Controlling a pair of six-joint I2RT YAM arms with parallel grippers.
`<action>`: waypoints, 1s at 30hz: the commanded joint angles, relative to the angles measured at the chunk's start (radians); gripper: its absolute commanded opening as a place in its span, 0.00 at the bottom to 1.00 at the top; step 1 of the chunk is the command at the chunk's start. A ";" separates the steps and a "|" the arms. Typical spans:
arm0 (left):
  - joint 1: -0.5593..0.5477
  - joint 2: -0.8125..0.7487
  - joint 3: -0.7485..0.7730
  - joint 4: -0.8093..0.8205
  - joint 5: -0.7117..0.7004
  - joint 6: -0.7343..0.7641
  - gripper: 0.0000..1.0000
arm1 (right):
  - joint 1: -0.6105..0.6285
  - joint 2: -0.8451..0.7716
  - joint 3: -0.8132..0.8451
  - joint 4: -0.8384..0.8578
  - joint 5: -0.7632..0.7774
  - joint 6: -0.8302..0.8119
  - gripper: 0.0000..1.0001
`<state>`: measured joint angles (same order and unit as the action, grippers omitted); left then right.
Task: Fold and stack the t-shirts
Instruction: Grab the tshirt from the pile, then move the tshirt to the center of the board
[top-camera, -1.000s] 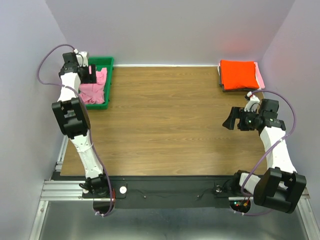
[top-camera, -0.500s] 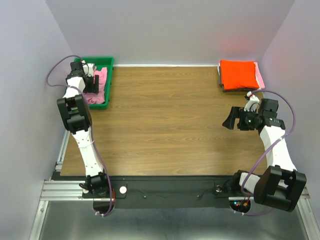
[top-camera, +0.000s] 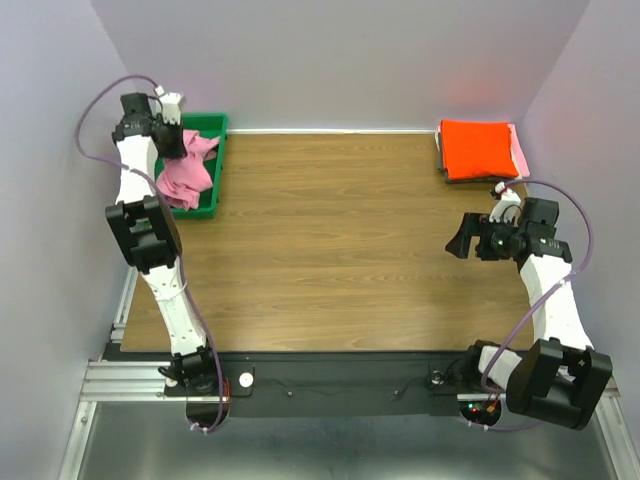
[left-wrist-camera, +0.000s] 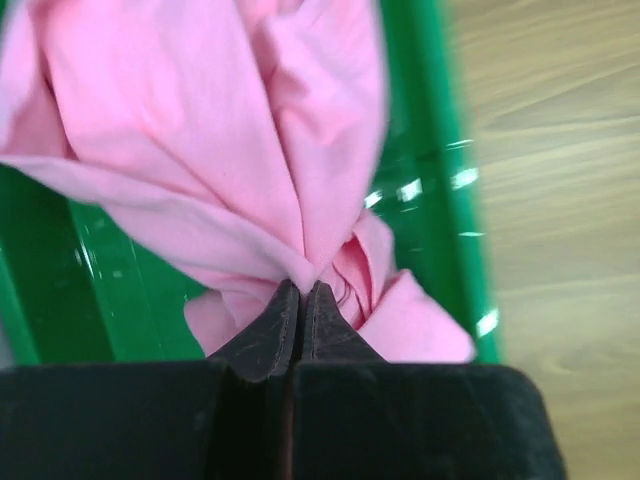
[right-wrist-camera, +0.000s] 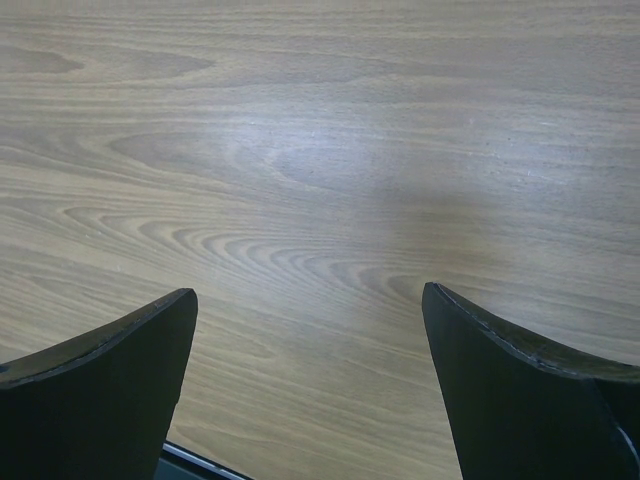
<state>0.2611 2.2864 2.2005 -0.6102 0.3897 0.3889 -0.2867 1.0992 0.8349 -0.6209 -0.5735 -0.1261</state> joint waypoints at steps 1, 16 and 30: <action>-0.022 -0.293 0.044 0.019 0.283 0.004 0.00 | 0.003 -0.045 -0.002 0.032 -0.012 0.002 1.00; -0.384 -0.591 -0.036 0.153 0.679 -0.217 0.00 | 0.003 -0.113 0.020 0.030 0.020 0.011 1.00; -0.276 -0.695 -0.739 -0.103 0.583 0.296 0.99 | 0.003 -0.030 0.059 0.016 -0.054 -0.053 1.00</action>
<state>-0.0593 1.6615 1.5810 -0.6659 0.9958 0.5171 -0.2867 1.0168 0.8410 -0.6231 -0.5732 -0.1429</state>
